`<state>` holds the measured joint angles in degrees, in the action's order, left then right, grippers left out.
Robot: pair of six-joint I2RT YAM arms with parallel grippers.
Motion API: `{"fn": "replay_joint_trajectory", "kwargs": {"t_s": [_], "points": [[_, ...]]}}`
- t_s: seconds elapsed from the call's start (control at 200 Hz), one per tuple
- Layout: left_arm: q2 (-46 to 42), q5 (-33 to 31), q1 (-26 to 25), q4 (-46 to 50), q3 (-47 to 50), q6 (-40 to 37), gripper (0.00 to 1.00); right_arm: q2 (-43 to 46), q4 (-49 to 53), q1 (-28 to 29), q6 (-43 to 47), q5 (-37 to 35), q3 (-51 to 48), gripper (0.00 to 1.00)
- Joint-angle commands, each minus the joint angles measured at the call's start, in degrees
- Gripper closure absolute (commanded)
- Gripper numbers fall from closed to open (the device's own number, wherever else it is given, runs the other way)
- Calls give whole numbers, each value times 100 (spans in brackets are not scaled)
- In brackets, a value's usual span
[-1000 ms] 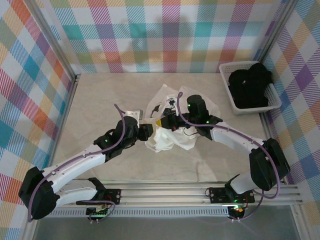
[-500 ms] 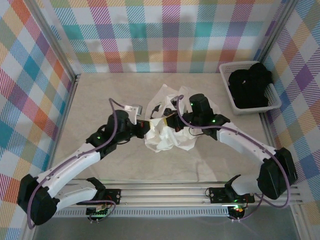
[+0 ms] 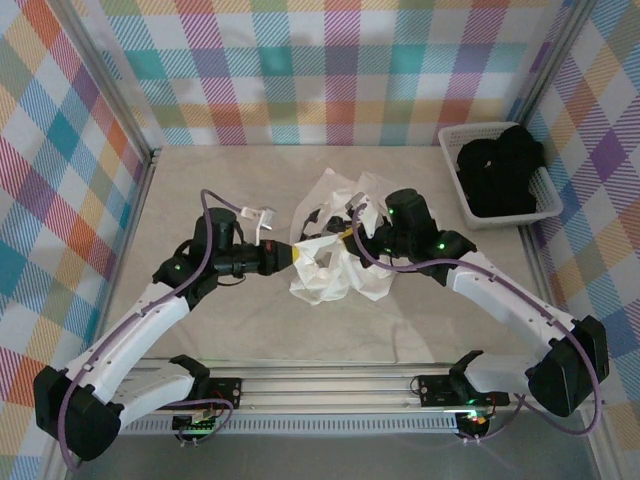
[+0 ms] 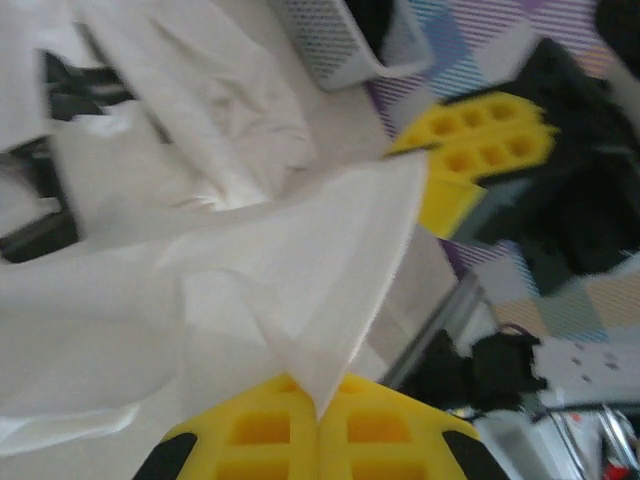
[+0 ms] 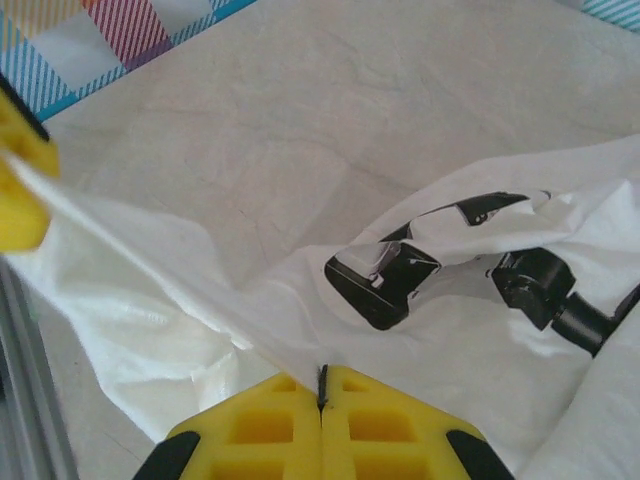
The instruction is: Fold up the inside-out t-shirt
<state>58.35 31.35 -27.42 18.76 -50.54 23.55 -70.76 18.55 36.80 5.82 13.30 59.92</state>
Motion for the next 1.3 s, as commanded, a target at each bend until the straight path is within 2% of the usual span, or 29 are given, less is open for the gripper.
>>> {"fn": "replay_joint_trajectory", "kwargs": {"t_s": [0.0,0.08,0.14,0.24,0.295,0.405,0.49,0.61,0.76,0.915,1.295], "points": [[-80,-1477,106,1145,-387,-15,100,54,136,-28,318,138,168,100],[107,-2162,105,1324,-449,-172,100,-56,-257,-23,143,1511,116,100],[294,-2703,113,1437,-508,-263,96,-246,-660,-21,-296,2328,93,100],[555,-3301,105,1527,-557,-323,89,-646,-1800,-15,-1313,2873,-70,100],[612,-3307,98,1482,-518,-325,85,-893,-2361,-19,-1915,2836,-135,100],[571,-2812,90,1267,-302,-218,72,-1362,-3125,-15,-2881,2690,-138,100],[441,-2424,88,1086,-55,-57,64,-1620,-3343,7,-3154,2643,-89,100],[228,-2059,54,755,330,248,59,-1730,-3298,12,-3141,2558,-33,100],[465,-1519,-105,264,507,649,57,-1712,-3193,13,-3096,2512,11,100],[761,-1762,-381,-34,476,932,56,-1671,-3194,20,-3079,2478,-41,100],[1286,-1972,-470,-495,463,1230,59,-1602,-3260,21,-3060,2501,-145,100]]}}
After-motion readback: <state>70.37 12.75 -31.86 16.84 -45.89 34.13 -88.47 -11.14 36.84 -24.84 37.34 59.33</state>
